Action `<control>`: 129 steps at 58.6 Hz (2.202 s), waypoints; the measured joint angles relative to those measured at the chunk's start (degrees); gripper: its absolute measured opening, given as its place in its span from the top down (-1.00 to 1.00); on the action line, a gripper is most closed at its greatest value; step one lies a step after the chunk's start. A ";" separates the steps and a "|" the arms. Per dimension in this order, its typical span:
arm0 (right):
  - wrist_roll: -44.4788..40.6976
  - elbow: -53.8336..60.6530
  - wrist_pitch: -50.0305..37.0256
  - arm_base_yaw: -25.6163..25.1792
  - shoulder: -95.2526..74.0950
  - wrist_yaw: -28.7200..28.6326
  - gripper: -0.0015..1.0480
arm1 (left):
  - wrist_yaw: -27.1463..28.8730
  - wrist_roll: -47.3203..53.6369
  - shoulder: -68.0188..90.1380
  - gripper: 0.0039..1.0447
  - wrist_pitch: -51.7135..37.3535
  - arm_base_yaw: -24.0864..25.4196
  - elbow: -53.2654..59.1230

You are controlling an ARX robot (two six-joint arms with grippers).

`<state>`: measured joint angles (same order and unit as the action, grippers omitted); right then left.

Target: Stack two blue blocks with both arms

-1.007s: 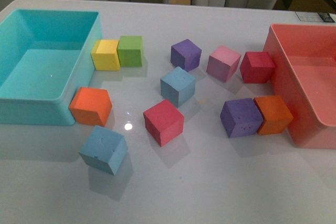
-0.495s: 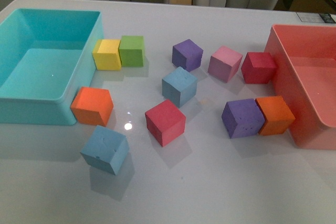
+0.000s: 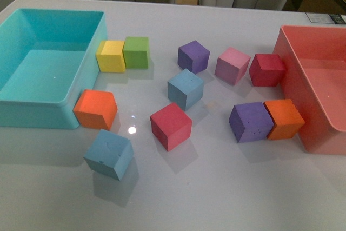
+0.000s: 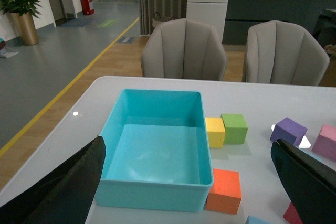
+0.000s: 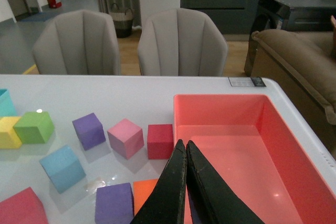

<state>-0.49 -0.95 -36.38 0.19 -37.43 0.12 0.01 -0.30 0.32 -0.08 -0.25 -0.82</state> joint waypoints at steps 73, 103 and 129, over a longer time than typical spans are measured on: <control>0.09 0.04 36.28 0.00 37.00 0.00 0.96 | 0.00 0.00 0.00 -0.84 0.00 0.00 0.00; 0.09 0.04 36.30 0.00 37.13 0.00 -0.58 | -1.42 1.14 34.97 -0.84 20.33 -13.77 -15.98; 0.11 0.04 36.30 0.00 37.13 -0.02 -0.83 | 4.90 1.99 82.79 -0.84 -6.84 -33.79 -26.10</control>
<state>-0.38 -0.91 -0.08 0.19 -0.30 0.10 4.91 1.69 83.11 -6.92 -34.04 -26.92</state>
